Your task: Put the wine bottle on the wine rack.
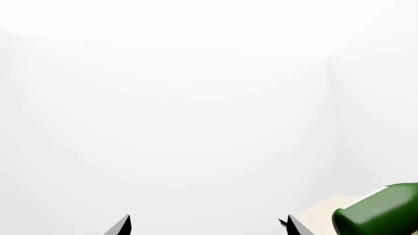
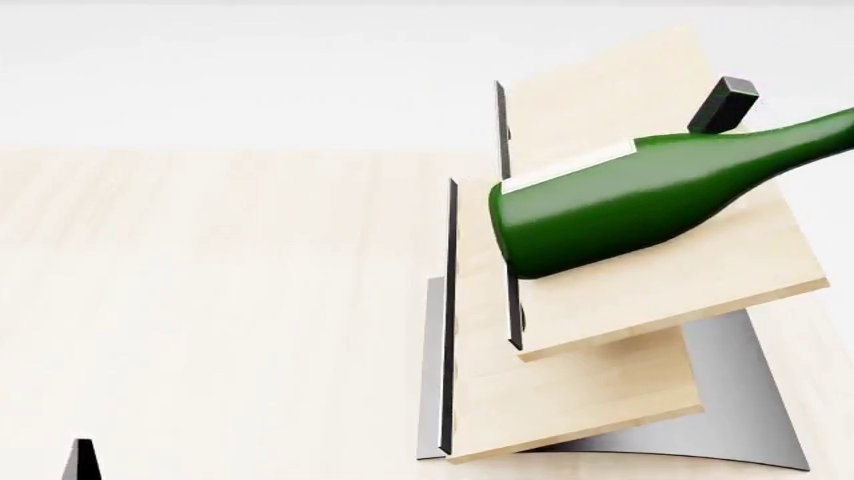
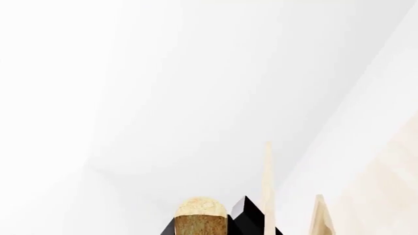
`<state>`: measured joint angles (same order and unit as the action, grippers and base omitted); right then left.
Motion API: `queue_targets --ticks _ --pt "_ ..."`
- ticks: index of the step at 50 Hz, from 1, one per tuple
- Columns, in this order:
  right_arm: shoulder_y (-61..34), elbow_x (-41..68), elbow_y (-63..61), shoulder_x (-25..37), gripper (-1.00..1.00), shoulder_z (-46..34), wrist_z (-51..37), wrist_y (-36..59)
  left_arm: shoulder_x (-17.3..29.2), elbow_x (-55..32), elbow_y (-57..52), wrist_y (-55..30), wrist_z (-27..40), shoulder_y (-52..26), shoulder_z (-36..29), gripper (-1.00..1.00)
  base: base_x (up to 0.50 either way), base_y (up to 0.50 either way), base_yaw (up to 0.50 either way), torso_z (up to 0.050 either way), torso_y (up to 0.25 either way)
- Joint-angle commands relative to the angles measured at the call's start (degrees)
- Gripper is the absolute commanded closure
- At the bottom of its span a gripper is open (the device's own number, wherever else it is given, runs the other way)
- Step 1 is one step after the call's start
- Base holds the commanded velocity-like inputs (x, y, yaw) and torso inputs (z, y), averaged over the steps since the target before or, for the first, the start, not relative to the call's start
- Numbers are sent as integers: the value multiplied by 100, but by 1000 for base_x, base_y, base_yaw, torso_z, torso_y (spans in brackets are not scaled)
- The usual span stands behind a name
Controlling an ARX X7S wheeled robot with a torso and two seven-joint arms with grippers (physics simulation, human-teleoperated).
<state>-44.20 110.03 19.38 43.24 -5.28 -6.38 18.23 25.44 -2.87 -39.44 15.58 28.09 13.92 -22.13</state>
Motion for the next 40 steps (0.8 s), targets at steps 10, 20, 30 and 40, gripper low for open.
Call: queue_targets --ticks 10,20,30,40 --pt "100 -266 -134 58 -100 28 -96 -21 24 13 1 29 24 9 -28 -100 0 0 0 0 0" --pt "107 -260 -179 63 -100 40 -123 -18 28 20 4 25 30 -1 -51 -100 0 0 0 0 0" --pt "379 -66 -472 258 -100 385 -125 -133 33 46 35 47 31 3 -88 -100 0 0 0 0 0" --pt "1057 274 -1297 466 -100 1095 -531 -501 41 52 24 51 51 6 -93 -100 0 0 0 0 0"
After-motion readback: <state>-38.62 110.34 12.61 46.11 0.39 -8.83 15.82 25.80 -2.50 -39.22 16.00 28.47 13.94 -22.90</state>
